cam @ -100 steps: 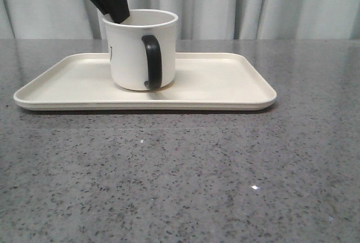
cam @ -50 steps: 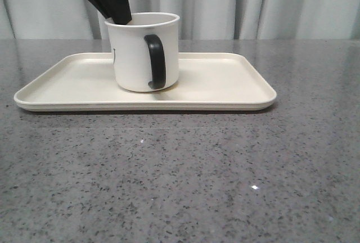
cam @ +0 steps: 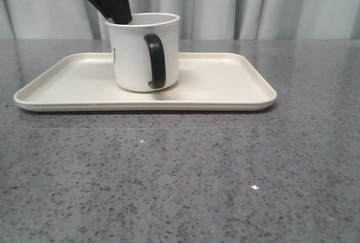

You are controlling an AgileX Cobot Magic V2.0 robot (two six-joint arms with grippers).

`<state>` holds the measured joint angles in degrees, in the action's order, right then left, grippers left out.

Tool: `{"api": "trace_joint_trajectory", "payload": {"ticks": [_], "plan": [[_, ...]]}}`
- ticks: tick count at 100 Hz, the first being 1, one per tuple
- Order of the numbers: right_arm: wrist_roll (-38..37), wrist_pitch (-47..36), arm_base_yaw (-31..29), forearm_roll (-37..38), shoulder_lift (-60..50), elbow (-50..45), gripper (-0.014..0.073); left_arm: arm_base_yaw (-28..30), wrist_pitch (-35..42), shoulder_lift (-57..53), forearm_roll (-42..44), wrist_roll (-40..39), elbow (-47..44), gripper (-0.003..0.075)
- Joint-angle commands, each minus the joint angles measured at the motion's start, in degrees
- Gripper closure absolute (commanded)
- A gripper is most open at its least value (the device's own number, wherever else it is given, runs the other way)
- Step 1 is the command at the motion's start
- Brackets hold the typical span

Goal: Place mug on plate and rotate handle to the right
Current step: 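Carry the mug over the tray and lower it onto the tray, then open the left gripper and raise it away from the mug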

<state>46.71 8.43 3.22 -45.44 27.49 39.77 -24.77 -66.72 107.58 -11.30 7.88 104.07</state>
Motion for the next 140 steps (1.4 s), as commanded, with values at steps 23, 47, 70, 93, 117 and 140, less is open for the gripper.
{"api": "trace_joint_trajectory", "payload": {"ticks": [23,47,70,93,117,140], "plan": [[0.52,-3.21,0.09,0.08,0.88,2.14,0.0066,-0.38,0.94,-2.39,-1.49,-0.25,1.68,0.0727],[0.52,-3.21,0.09,0.08,0.88,2.14,0.0066,-0.38,0.44,-2.39,-1.64,-0.25,1.68,0.0585],[0.52,-3.21,0.09,0.08,0.88,2.14,0.0066,-0.38,0.00,-2.39,-1.73,-0.25,1.68,0.0505],[0.52,-3.21,0.09,0.08,0.88,2.14,0.0066,-0.27,-1.66,-3.11,-1.52,-0.25,5.66,0.0505],[0.52,-3.21,0.09,0.08,0.88,2.14,0.0066,-0.27,-5.70,-4.38,0.42,-0.47,16.63,0.0507],[0.52,-3.26,0.09,0.08,0.88,2.14,0.0066,-0.06,-5.70,-8.74,9.92,-4.19,19.16,0.0510]]}}
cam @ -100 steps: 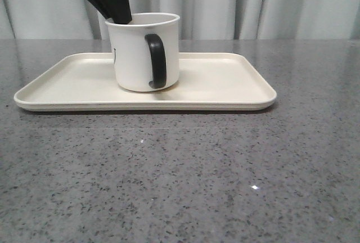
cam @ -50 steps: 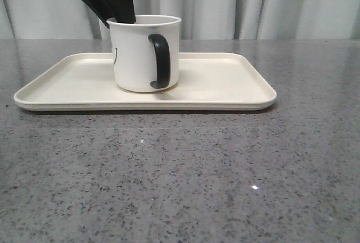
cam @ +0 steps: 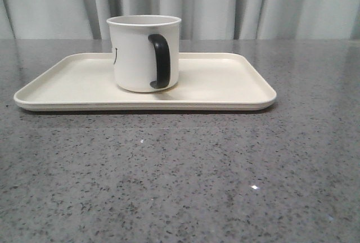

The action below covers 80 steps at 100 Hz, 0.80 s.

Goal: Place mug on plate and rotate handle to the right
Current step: 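Open the left gripper and raise it away from the mug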

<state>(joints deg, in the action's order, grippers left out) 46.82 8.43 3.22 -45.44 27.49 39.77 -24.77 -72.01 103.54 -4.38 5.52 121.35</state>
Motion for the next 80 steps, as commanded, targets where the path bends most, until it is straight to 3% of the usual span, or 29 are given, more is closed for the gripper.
{"api": "trace_joint_trajectory", "payload": {"ticks": [1,46,71,80], "plan": [[0.41,-3.26,0.09,0.08,0.88,2.14,0.0066,-0.06,-0.40,-5.06,3.44,-1.97,1.88,0.0510],[0.41,-3.20,0.09,0.08,0.88,2.14,0.0066,9.69,-0.40,-19.44,5.85,-3.90,0.24,0.0510],[0.41,-3.20,0.09,0.08,0.88,2.14,0.0066,18.46,-0.40,-28.93,5.85,-3.90,-12.50,0.0518],[0.41,-3.15,0.09,0.08,0.88,2.14,0.0066,21.14,-0.40,-31.84,7.00,-3.90,-17.71,0.0575]]}}
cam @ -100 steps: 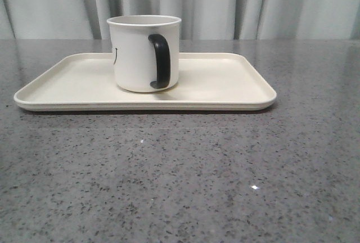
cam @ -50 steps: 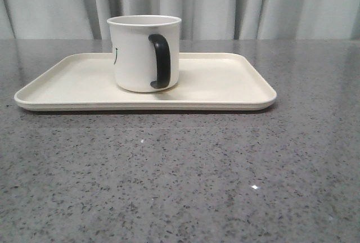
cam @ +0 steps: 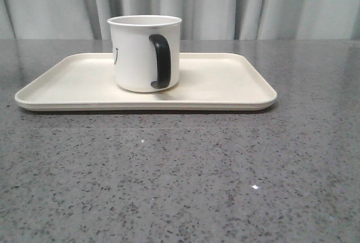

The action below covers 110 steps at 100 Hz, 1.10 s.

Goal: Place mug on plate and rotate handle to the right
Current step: 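Open the left gripper and raise it away from the mug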

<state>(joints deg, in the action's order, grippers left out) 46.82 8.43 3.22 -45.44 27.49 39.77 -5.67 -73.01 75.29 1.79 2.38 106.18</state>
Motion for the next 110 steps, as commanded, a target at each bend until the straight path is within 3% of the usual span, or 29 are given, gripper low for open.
{"api": "trace_joint_trajectory", "payload": {"ticks": [1,15,61,110], "plan": [[0.41,-3.15,0.09,0.08,0.88,2.14,0.0066,2.22,0.59,-3.80,0.94,-0.77,-2.92,0.0581],[0.41,-2.62,0.09,0.08,0.88,2.14,0.0066,5.01,2.59,-7.92,2.88,-0.77,-10.08,0.0741],[0.46,3.01,0.09,1.79,4.05,4.81,0.0066,6.98,11.22,-19.32,3.30,-0.90,-27.79,0.0740],[0.46,29.42,1.27,-0.95,33.05,41.41,0.0066,6.98,11.47,-19.53,3.17,-0.90,-30.19,0.0740]]}}
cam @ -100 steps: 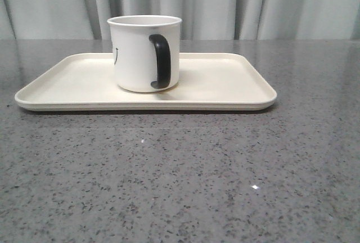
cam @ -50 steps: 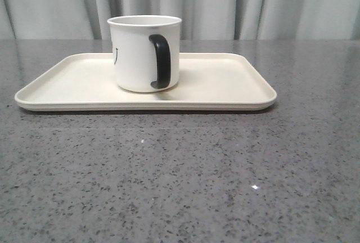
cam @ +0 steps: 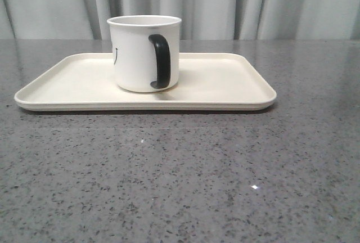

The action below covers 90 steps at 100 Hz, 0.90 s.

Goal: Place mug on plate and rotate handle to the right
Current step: 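Open the left gripper and raise it away from the mug, then lower the right gripper into the mug rim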

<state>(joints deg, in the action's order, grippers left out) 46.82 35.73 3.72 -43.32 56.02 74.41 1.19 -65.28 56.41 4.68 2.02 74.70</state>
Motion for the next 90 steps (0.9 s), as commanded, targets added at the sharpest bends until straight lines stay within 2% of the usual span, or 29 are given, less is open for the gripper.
{"api": "trace_joint_trajectory", "payload": {"ticks": [1,16,30,58,90], "plan": [[0.46,2.46,0.85,-3.19,4.95,7.23,0.0066,0.13,3.74,-0.66,0.28,-0.53,1.28,0.0740],[0.46,7.24,3.86,-5.04,13.09,15.40,0.0066,0.13,3.74,-0.66,0.28,-0.53,1.28,0.0740],[0.46,9.08,7.54,-5.19,19.40,19.18,0.0066,0.13,3.74,-0.66,0.28,-0.53,1.28,0.0740],[0.46,10.43,14.02,-5.14,28.97,20.11,0.0066,0.13,3.55,-0.66,0.28,-0.53,1.28,0.0740],[0.46,9.84,17.95,-4.87,35.93,20.11,0.0066,0.13,3.42,-0.66,0.28,-0.53,1.28,0.0740]]}}
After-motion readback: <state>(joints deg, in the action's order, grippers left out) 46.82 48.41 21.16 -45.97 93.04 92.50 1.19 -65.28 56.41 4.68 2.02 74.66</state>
